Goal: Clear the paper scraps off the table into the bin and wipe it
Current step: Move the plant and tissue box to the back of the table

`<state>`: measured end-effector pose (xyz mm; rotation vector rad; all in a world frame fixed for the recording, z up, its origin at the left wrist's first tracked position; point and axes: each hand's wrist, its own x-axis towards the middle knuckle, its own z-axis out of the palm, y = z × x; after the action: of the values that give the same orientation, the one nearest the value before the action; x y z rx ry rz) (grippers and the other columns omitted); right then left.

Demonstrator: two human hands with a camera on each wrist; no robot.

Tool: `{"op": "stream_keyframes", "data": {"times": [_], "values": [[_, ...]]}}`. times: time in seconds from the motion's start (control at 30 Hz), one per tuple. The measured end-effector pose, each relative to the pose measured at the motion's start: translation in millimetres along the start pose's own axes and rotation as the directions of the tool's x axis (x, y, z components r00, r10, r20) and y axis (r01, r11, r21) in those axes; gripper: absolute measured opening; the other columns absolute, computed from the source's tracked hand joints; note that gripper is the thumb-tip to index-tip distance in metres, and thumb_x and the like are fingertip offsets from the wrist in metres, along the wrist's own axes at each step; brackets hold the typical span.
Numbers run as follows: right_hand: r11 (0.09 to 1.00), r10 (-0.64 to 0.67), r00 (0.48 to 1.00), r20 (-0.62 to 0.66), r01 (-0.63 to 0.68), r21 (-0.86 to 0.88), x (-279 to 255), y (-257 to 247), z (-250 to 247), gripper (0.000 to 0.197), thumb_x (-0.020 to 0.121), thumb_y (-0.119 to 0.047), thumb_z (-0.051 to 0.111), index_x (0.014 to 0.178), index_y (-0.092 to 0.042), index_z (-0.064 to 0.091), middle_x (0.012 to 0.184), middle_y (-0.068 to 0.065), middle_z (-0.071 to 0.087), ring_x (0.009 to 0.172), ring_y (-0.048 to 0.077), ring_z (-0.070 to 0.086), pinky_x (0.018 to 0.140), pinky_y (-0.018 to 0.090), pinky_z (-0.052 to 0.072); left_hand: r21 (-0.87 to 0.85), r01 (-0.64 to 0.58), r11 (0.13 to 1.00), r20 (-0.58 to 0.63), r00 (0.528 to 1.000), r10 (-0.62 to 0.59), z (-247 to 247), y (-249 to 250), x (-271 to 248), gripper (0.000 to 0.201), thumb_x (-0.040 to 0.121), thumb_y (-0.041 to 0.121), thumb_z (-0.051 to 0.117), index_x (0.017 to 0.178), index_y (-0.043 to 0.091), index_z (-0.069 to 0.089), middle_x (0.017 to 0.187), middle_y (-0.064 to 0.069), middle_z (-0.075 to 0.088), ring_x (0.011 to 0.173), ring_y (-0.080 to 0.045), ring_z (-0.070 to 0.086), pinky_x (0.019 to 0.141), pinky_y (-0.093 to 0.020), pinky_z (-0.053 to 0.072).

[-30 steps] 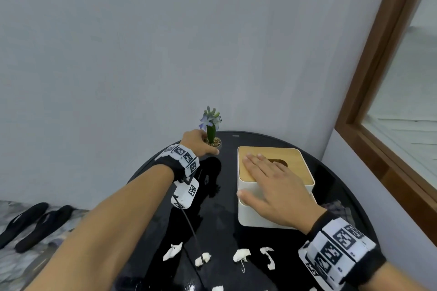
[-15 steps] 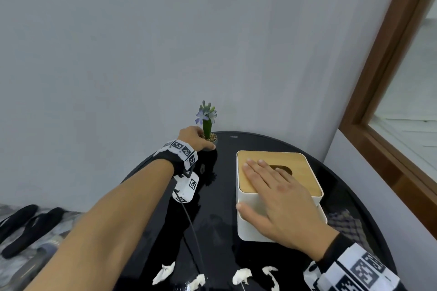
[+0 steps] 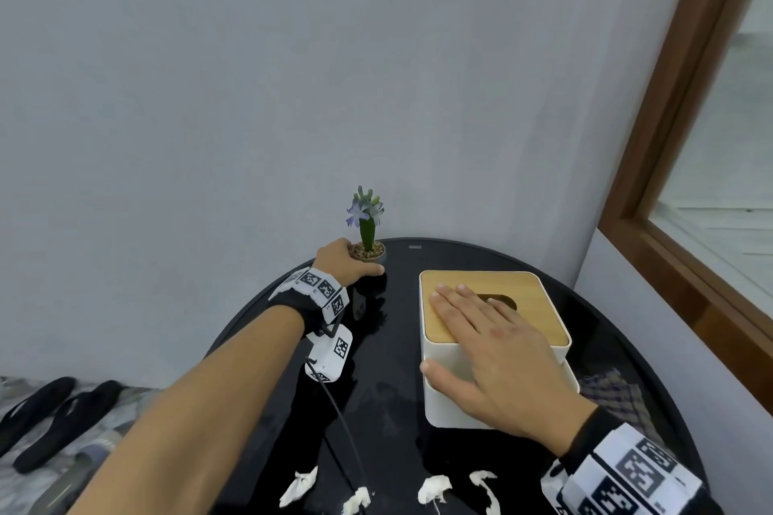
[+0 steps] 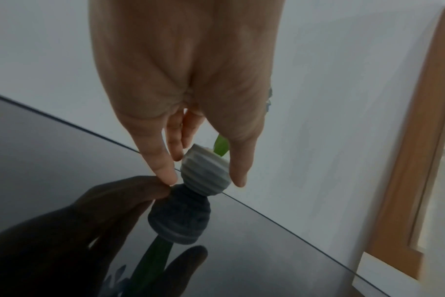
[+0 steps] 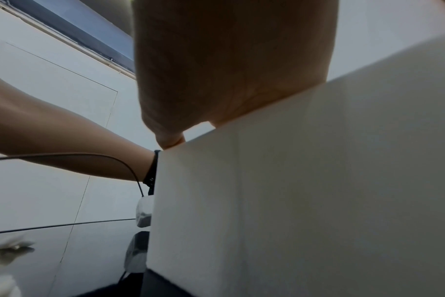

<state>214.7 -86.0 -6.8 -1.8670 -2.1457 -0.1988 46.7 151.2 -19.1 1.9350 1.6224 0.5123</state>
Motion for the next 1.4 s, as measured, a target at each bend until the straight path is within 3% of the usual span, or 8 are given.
{"op": "stream_keyframes", "data": {"times": [0.23,0.47,0.57,0.63,0.87,1.0,1.13,1.4], "values": [[1.000,-0.016,1.000,0.023,0.016,0.003,-2,0,-4,0.076,0.087,-0.067,0.031,0.149,-0.023,0.029,0.157,-0.006,0.028,0.145,0.013,0.023,0.116,0.037,0.021,-0.037,-0.057,0.998,0.025,0.998,0.058,-7,-10,-47,0.083,0.075,0.052,0.076,0.140,0.011,0.045,0.139,-0.006,0.053,0.126,-0.023,0.051,0.095,-0.029,0.038],[0.999,-0.023,0.997,0.080,0.019,0.048,-3,2,-15,0.069,0.089,-0.053,0.040,0.145,-0.016,0.033,0.154,0.002,0.033,0.140,0.019,0.030,0.116,0.038,0.020,-0.140,-0.202,0.969,0.036,0.977,0.209,-4,-4,-121,0.067,0.083,0.056,0.065,0.138,0.019,0.051,0.131,0.006,0.060,0.107,-0.005,0.058,0.097,-0.026,0.045],[0.994,0.026,0.999,0.036,-0.029,0.104,-14,7,-28,0.061,0.090,-0.044,0.051,0.142,-0.015,0.039,0.149,0.002,0.040,0.134,0.020,0.037,0.113,0.034,0.022,-0.169,-0.267,0.949,0.070,0.957,0.282,-4,6,-149,0.069,0.082,0.061,0.063,0.139,0.025,0.049,0.130,0.011,0.060,0.104,0.002,0.058,0.087,-0.019,0.048],[0.990,0.074,0.997,0.022,-0.076,0.122,-24,14,-35,0.061,0.089,-0.047,0.051,0.141,-0.019,0.040,0.146,-0.001,0.043,0.132,0.017,0.040,0.111,0.032,0.027,-0.158,-0.301,0.940,0.098,0.943,0.318,-2,13,-164,0.072,0.081,0.062,0.063,0.141,0.027,0.046,0.130,0.013,0.058,0.105,0.001,0.059,0.080,-0.014,0.044],[0.972,0.194,0.981,0.018,-0.195,0.134,-62,37,-46,0.073,0.085,-0.058,0.054,0.142,-0.014,0.038,0.149,0.002,0.037,0.135,0.019,0.035,0.110,0.033,0.029,-0.170,-0.356,0.919,0.152,0.912,0.382,4,34,-195,0.081,0.071,0.062,0.074,0.139,0.029,0.045,0.130,0.015,0.057,0.107,-0.003,0.059,0.091,-0.024,0.047],[0.915,0.284,0.952,0.117,-0.305,0.263,-70,42,-48,0.098,0.072,-0.071,0.061,0.145,-0.014,0.029,0.152,0.001,0.028,0.137,0.020,0.030,0.109,0.034,0.030,-0.172,-0.369,0.913,0.184,0.899,0.398,5,42,-203,0.082,0.067,0.052,0.083,0.136,0.032,0.045,0.123,0.018,0.057,0.097,0.005,0.059,0.075,-0.009,0.043],[0.850,0.375,0.904,0.206,-0.424,0.311,-65,52,-40,0.121,0.051,-0.083,0.065,0.144,-0.021,0.022,0.136,0.002,0.044,0.122,0.022,0.045,0.098,0.043,0.047,-0.176,-0.351,0.920,0.199,0.902,0.383,8,44,-204,0.083,0.066,0.040,0.087,0.136,0.029,0.045,0.118,0.014,0.062,0.087,0.006,0.065,0.066,-0.005,0.045],[0.797,0.382,0.906,0.182,-0.423,0.432,-61,64,-27,0.107,0.040,-0.078,0.074,0.130,-0.032,0.039,0.116,-0.004,0.057,0.104,0.015,0.055,0.088,0.040,0.053,-0.214,-0.352,0.911,0.170,0.905,0.390,14,40,-201,0.086,0.062,0.031,0.091,0.136,0.027,0.047,0.105,0.022,0.059,0.083,0.004,0.069,0.065,-0.006,0.048]]}}
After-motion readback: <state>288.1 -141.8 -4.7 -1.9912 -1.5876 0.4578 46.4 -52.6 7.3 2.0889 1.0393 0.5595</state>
